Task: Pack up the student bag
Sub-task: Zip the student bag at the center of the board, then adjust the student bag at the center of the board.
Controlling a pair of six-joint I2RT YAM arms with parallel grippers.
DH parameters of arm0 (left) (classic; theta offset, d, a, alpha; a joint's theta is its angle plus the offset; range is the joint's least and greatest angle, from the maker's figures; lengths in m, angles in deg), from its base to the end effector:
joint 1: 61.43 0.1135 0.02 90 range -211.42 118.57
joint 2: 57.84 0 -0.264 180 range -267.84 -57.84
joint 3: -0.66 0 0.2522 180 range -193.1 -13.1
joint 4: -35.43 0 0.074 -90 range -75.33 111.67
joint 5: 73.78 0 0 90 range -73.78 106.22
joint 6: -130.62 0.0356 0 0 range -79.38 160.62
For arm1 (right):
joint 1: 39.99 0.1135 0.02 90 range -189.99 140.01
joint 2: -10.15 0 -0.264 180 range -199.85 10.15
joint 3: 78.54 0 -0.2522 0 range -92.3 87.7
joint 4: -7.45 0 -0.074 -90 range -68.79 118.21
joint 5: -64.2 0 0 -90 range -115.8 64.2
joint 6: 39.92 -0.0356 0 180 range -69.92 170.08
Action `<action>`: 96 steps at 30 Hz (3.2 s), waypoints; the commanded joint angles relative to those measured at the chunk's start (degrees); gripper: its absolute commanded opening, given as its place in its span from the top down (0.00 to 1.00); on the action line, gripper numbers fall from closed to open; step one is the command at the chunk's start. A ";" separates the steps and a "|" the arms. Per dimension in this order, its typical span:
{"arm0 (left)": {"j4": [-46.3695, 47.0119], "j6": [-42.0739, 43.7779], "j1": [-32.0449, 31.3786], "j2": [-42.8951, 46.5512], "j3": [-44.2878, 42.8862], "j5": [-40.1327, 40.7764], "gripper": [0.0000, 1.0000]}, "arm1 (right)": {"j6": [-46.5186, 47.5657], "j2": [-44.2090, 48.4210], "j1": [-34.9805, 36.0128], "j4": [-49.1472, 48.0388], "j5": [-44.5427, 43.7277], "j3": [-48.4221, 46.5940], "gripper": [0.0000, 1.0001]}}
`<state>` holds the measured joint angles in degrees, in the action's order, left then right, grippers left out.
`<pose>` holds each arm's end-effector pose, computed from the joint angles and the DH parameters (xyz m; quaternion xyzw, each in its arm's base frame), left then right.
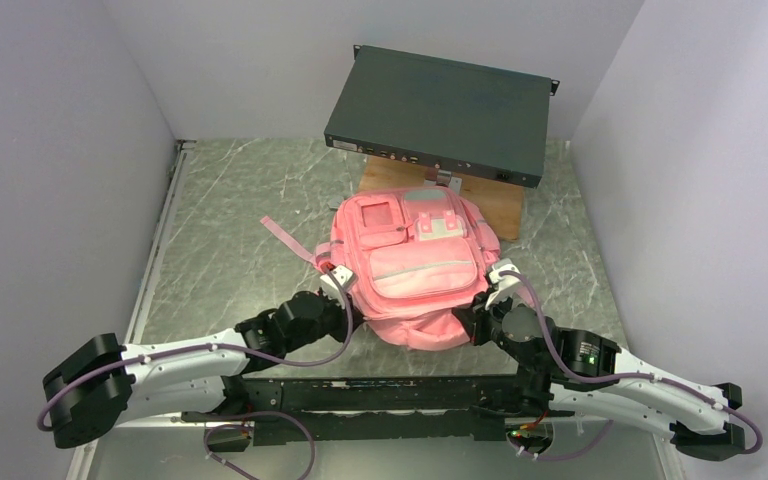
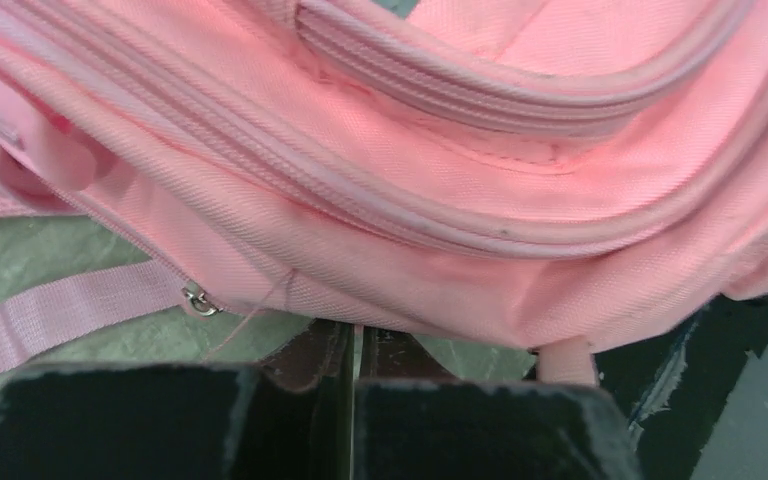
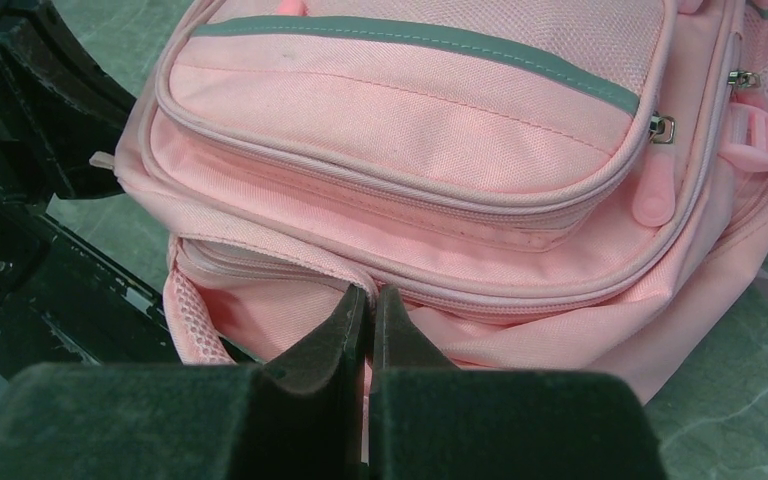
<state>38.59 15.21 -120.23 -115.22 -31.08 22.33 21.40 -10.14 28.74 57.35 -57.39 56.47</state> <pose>0.1100 -0.1744 0.1849 0.2101 0.8037 -0.3392 0.4414 0.0522 0.0826 0.2660 -0.1412 0.8133 0.2357 0.5129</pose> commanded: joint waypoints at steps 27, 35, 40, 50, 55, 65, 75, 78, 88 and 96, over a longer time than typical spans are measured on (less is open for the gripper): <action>-35.07 -5.52 6.62 27.63 -14.56 7.16 0.24 | 13.97 -14.54 -0.46 -22.99 16.02 -22.97 1.00; -39.19 2.13 6.73 34.83 -29.68 -1.92 0.15 | 22.91 -32.64 -0.74 -25.97 14.65 -44.94 1.00; -46.89 -9.37 6.76 25.11 -41.69 -10.06 0.15 | 23.32 -40.21 -2.29 -30.21 17.73 -48.03 1.00; -62.59 -46.85 6.91 21.24 -47.30 -3.98 0.07 | 21.83 -44.63 -3.34 -35.82 21.71 -44.53 1.00; -67.60 -55.42 7.57 17.11 -51.46 -3.06 0.00 | 22.08 -44.48 -3.34 -36.62 22.33 -43.10 1.00; -74.74 -59.22 16.09 3.74 -58.14 -8.12 0.23 | 22.70 -42.85 -3.25 -38.63 22.39 -39.69 1.00; -73.60 -39.08 19.11 4.02 -66.34 10.09 1.00 | 23.33 -43.76 -3.26 -32.70 20.16 -42.10 0.64; -61.85 -13.64 20.00 2.65 -70.52 10.25 1.00 | 21.77 -43.98 -3.36 -26.83 16.17 -44.93 0.26; -62.05 16.29 33.85 -20.55 -107.53 -2.29 1.00 | 20.35 -33.45 -3.42 -21.26 6.23 -36.46 0.01; -50.89 4.24 48.39 -28.27 -114.70 -30.47 1.00 | 18.42 -32.20 -3.59 -20.43 4.88 -32.16 0.00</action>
<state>-40.07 20.94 -77.02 -148.67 -142.79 6.66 41.11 -42.08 25.29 36.24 -50.42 22.81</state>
